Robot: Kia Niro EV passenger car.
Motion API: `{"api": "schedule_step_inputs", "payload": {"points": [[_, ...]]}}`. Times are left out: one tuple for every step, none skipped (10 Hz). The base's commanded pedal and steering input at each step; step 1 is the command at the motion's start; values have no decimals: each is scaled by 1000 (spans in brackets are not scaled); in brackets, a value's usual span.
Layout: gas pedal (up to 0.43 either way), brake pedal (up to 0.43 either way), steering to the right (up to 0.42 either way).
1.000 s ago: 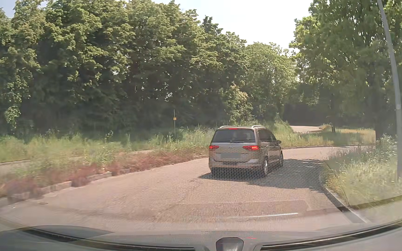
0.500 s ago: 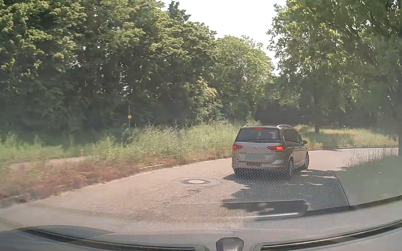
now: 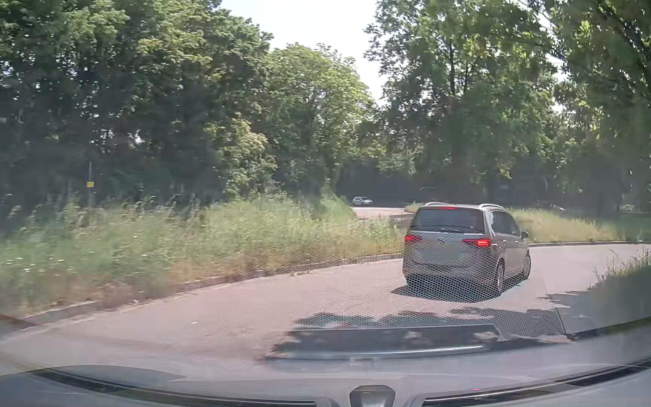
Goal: Follow the waypoints while adhering to traffic rules and regulations
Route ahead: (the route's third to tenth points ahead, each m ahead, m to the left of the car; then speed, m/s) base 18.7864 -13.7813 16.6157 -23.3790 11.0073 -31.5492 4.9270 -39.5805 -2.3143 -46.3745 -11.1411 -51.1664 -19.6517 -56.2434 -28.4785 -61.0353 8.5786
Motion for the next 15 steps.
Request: {"api": "schedule_step_inputs", "payload": {"points": [[0, 128, 220], [0, 122, 228], [0, 110, 234], [0, 85, 240], [0, 49, 243], [0, 0, 250], [0, 0, 256], [0, 0, 266], [0, 0, 273], [0, 0, 277], [0, 0, 279], [0, 0, 281], [0, 0, 281], [0, 0, 281], [0, 0, 281]]}}
